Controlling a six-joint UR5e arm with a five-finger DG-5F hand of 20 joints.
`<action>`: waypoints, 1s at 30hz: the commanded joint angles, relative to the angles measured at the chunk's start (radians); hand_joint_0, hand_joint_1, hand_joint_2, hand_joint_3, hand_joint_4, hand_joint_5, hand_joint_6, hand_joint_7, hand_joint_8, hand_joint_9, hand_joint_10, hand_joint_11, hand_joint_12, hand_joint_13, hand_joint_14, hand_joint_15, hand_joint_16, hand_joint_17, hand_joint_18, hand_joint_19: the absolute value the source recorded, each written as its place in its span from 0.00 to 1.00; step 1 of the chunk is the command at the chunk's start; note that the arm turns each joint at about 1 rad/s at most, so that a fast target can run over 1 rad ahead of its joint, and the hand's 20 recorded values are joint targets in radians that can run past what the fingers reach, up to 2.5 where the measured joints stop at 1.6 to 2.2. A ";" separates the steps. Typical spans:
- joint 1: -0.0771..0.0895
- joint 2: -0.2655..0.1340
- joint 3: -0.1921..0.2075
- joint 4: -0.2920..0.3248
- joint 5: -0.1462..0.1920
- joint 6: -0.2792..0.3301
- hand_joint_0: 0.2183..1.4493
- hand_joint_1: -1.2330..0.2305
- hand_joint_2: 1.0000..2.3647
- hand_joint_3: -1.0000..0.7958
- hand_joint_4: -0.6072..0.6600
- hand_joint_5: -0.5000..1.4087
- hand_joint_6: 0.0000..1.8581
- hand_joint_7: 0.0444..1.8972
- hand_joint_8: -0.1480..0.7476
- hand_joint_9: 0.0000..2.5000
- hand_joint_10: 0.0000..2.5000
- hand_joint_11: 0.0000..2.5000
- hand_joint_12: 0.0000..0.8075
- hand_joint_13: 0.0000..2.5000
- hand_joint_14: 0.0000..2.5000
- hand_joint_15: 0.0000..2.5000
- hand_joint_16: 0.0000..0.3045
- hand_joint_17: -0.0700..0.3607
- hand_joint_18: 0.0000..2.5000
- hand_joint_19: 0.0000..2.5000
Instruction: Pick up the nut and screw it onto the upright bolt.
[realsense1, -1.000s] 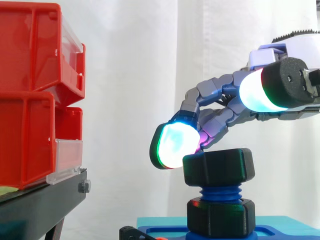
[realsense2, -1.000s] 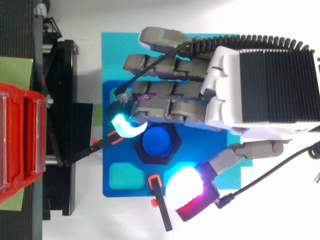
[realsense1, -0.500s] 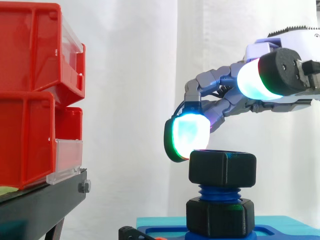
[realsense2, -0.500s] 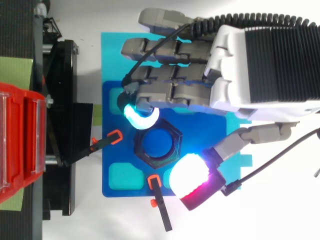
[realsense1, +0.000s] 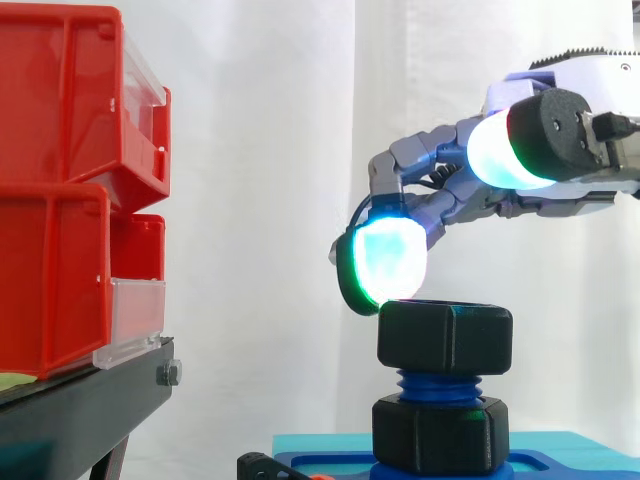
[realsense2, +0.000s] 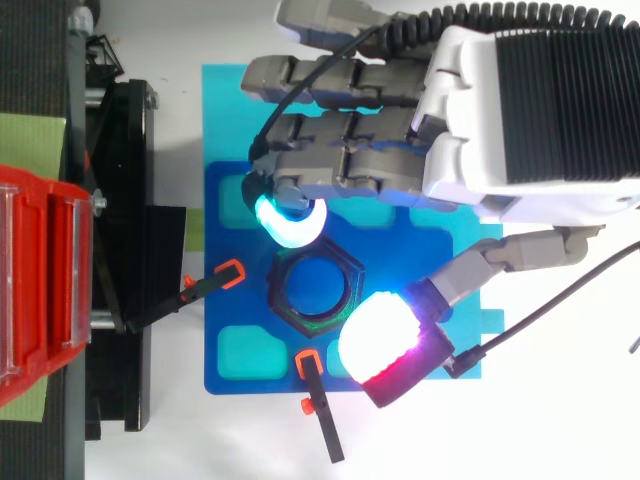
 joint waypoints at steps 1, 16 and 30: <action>-0.004 0.000 0.020 -0.015 -0.010 -0.001 0.22 0.68 0.00 0.28 0.72 0.21 0.27 0.52 0.48 0.25 0.00 0.00 0.37 0.10 0.00 0.00 0.10 0.33 0.00 0.00; 0.010 -0.002 0.034 -0.037 -0.013 -0.030 0.21 0.70 0.00 0.28 0.69 0.19 0.27 0.37 0.45 0.22 0.00 0.00 0.38 0.07 0.00 0.00 0.12 0.35 0.00 0.00; 0.025 -0.025 0.034 0.008 -0.009 -0.013 0.20 0.73 0.00 0.28 0.67 0.18 0.27 0.35 0.44 0.17 0.00 0.00 0.40 0.04 0.00 0.00 0.13 0.37 0.00 0.00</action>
